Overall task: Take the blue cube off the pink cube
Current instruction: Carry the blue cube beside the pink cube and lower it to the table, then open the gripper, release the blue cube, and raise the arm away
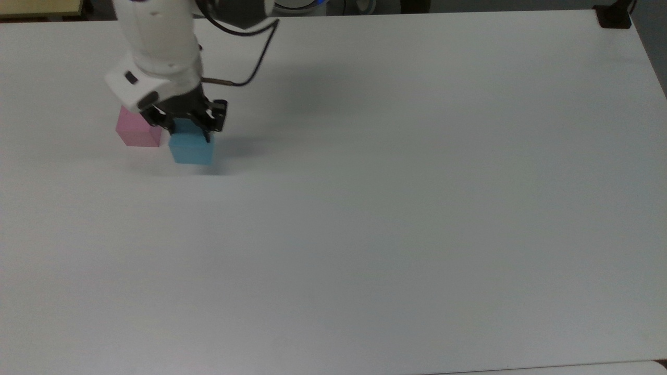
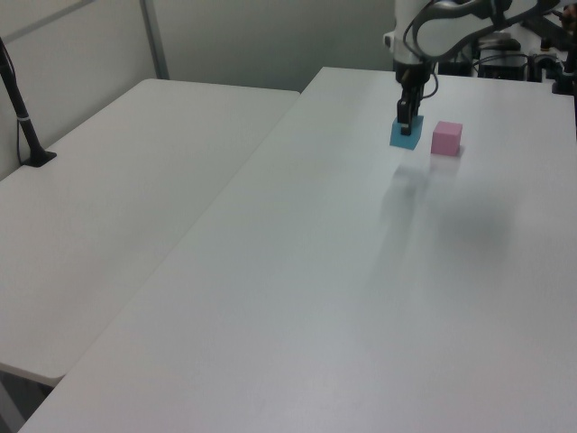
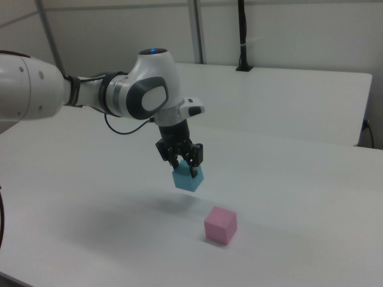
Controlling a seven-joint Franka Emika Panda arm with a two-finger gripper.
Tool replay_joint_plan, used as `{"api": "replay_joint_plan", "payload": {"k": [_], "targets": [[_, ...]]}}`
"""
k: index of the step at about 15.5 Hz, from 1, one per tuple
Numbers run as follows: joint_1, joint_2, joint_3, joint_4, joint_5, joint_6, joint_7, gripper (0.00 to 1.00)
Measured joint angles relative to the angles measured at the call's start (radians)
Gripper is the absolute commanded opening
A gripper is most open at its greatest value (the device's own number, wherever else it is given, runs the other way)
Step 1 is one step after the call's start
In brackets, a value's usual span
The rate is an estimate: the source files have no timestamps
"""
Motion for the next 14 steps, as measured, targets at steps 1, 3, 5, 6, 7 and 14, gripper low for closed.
{"api": "replay_joint_plan", "payload": {"k": [1, 3, 5, 6, 7, 14], "targets": [[0.017, 0.023, 0.000, 0.009, 0.000, 0.000, 0.025, 0.53], [0.033, 0.079, 0.005, 0.032, 0.000, 0.001, 0.052, 0.53], [0.034, 0.132, 0.014, 0.054, 0.000, 0.009, 0.059, 0.55], [0.033, 0.150, 0.017, 0.062, 0.000, 0.014, 0.060, 0.69], [0.033, 0.159, 0.018, 0.070, 0.000, 0.015, 0.060, 0.95], [0.020, 0.149, 0.018, 0.084, 0.000, 0.015, 0.062, 1.00]]}}
